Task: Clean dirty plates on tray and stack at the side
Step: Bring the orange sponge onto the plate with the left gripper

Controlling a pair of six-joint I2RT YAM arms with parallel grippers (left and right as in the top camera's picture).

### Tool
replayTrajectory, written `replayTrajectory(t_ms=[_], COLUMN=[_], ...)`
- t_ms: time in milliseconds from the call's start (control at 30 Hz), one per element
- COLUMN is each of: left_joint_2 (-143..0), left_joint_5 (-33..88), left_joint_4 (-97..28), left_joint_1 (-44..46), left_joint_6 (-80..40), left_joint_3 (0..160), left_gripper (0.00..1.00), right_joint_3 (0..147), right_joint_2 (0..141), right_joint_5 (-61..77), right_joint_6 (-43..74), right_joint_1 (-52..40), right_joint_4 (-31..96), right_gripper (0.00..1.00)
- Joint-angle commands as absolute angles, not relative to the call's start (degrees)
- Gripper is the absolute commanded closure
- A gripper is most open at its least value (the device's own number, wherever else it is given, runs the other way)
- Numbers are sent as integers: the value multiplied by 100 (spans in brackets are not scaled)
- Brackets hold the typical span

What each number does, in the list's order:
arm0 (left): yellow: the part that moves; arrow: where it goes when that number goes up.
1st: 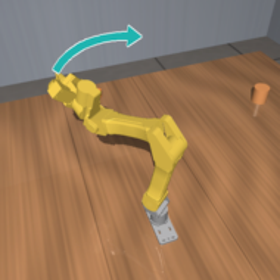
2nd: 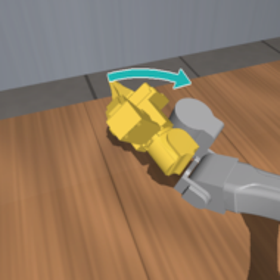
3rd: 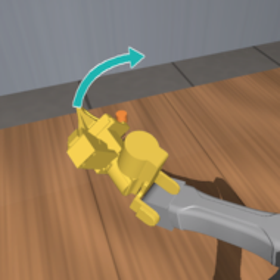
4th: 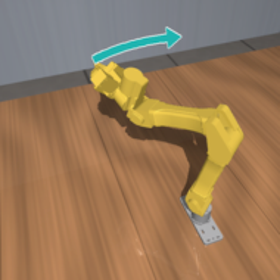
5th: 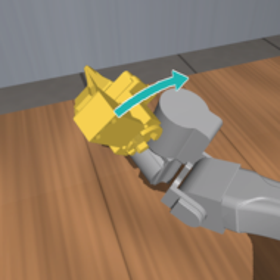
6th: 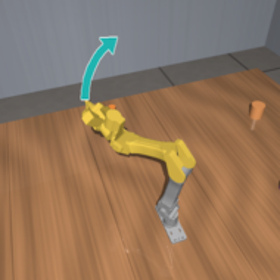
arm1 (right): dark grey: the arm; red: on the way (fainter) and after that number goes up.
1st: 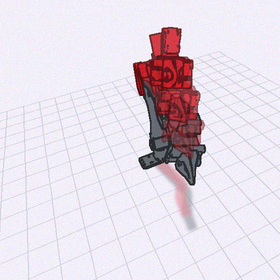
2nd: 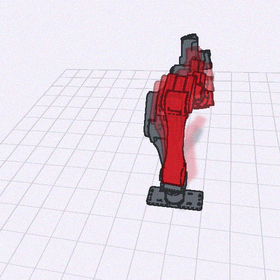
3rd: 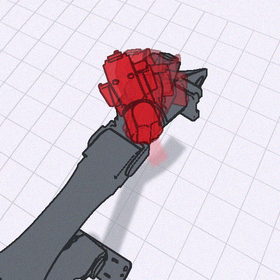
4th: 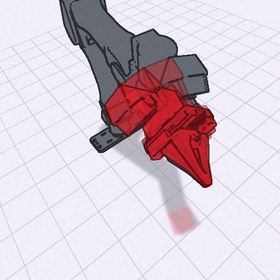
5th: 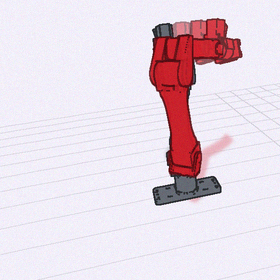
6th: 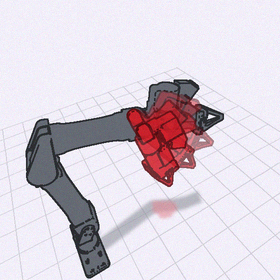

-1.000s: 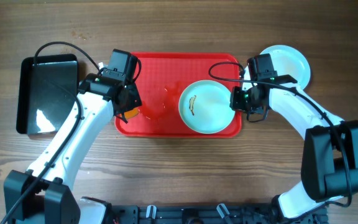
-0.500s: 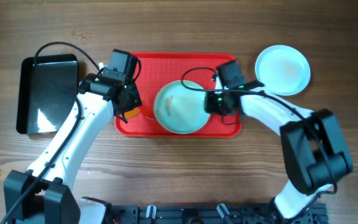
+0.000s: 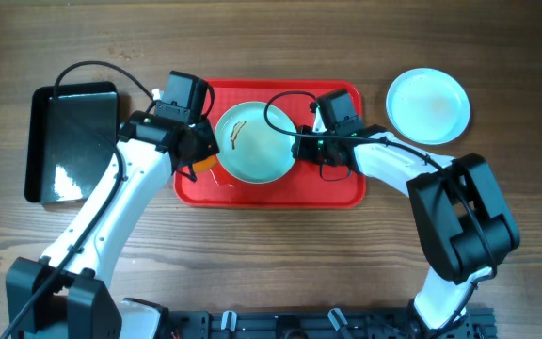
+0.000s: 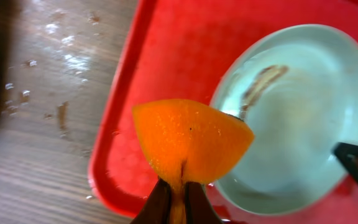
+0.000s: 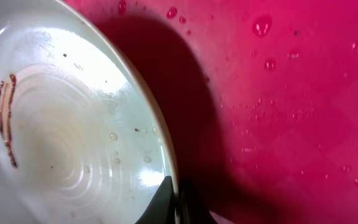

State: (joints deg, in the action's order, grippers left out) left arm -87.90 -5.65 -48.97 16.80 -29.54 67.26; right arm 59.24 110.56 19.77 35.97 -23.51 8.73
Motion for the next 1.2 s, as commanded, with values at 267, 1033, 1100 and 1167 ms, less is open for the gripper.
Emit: replayTrajectory(t_ms=[267, 1033, 1100, 1167], left_joint_2=[-9150, -9915, -10079, -10221], left_joint_5=[60, 534, 574, 576], left_joint_4=[-4447, -3605, -3476, -3339], left_joint_1=[1920, 2137, 2169, 2178], left_joint_6=[-3026, -2556, -2499, -2486], left_joint_3=[6772, 6772, 6772, 6772], left_gripper=[96, 96, 96, 96], right_joint_3=[5883, 7008, 7015, 7017], right_joint_2=[11303, 11306, 11306, 11303], right_joint_5=[1721, 1614, 1608, 1610], right_joint_6=[3594, 2694, 2689, 2692], right_joint_1=[-2383, -2661, -2661, -2661], right_joint_4=[692, 2366, 2362, 2364], right_gripper=[89, 96, 96, 95])
